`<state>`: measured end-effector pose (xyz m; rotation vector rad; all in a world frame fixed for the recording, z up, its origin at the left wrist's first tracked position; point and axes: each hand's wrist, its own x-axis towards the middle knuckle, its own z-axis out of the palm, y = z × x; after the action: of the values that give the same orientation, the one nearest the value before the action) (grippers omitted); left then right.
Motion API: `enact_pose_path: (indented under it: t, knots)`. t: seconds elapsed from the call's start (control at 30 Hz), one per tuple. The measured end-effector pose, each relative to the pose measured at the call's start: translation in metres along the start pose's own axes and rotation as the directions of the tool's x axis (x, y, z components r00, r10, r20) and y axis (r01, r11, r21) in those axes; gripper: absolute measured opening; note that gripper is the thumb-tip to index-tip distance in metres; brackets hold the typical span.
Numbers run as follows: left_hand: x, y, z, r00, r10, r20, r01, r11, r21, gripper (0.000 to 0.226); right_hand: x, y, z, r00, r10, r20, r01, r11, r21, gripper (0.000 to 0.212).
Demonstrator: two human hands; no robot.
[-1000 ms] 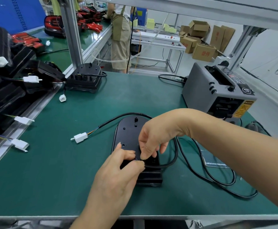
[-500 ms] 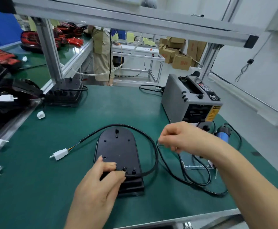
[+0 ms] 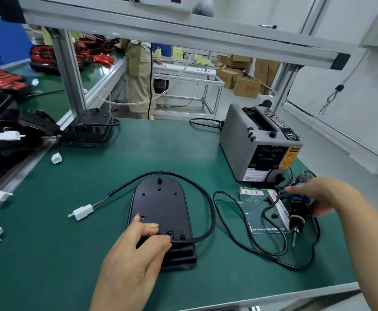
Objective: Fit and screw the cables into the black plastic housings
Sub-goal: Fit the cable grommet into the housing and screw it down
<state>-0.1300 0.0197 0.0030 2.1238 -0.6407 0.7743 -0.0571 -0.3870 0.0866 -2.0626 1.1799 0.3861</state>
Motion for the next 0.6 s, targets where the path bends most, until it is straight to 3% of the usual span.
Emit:
enact_pose_path:
  t: [0.1, 0.27, 0.33, 0.43, 0.5, 0.6]
  knots:
    - [0.0, 0.0, 0.0, 1.0, 0.004, -0.014, -0.004, 1.0, -0.005, 0.007, 0.001, 0.004, 0.001, 0.993, 0.022, 0.114, -0.055, 0.956, 0.287, 0.035]
    - [0.001, 0.001, 0.001, 1.0, 0.006, -0.022, -0.006, 1.0, -0.01, 0.006, 0.001, 0.026, -0.009, 0.999, -0.043, 0.0, 0.041, 0.943, 0.33, 0.046]
    - [0.001, 0.001, 0.0, 1.0, 0.009, -0.027, -0.01, 1.0, -0.013, 0.007, -0.001, 0.037, -0.012, 0.996, -0.08, 0.024, 0.061, 0.895, 0.442, 0.045]
    - [0.001, 0.001, 0.0, 1.0, 0.004, -0.03, -0.005, 1.0, -0.014, 0.009, -0.002, 0.051, -0.014, 0.978, -0.2, 0.063, 0.064, 0.57, 0.819, 0.035]
    - [0.001, 0.002, 0.0, 0.999, 0.002, -0.033, -0.003, 1.0, -0.014, 0.009, -0.003, 0.054, -0.013, 0.958, -0.288, 0.018, 0.093, 0.367, 0.925, 0.037]
    - [0.001, 0.002, 0.001, 1.0, 0.005, -0.026, -0.005, 1.0, -0.009, 0.006, -0.005, 0.054, -0.01, 0.873, -0.473, -0.115, 0.113, -0.032, 0.993, 0.034]
